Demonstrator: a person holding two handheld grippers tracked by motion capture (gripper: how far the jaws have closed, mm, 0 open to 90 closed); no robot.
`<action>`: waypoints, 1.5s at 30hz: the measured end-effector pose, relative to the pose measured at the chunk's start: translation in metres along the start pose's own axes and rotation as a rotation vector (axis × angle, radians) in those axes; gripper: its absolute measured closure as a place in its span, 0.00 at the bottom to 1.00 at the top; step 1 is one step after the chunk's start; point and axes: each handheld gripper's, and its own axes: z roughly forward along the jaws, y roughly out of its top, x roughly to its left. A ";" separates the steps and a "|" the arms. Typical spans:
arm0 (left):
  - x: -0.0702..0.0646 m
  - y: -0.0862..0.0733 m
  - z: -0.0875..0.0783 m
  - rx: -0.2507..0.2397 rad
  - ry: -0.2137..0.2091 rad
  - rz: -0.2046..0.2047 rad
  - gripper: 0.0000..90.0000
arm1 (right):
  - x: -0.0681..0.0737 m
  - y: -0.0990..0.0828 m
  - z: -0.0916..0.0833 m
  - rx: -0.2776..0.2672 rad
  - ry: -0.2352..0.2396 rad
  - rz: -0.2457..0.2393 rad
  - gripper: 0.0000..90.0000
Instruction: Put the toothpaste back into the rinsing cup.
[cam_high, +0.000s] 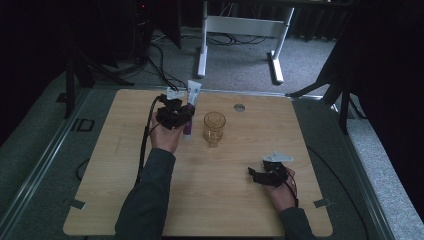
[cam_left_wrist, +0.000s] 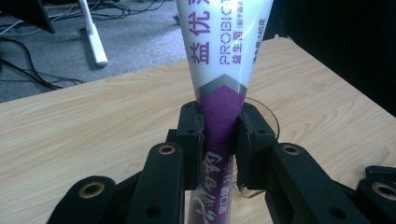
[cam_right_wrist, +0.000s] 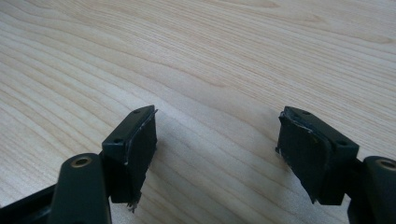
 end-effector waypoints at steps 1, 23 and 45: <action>0.000 0.000 0.000 -0.004 0.001 0.002 0.82 | 0.000 0.000 0.000 0.000 0.000 0.000 0.31; -0.005 0.008 0.001 -0.062 -0.008 0.045 0.82 | 0.000 0.000 0.000 0.000 0.000 -0.001 0.31; -0.006 0.016 0.008 -0.108 -0.041 0.030 0.82 | 0.000 0.000 0.000 0.000 0.000 0.000 0.31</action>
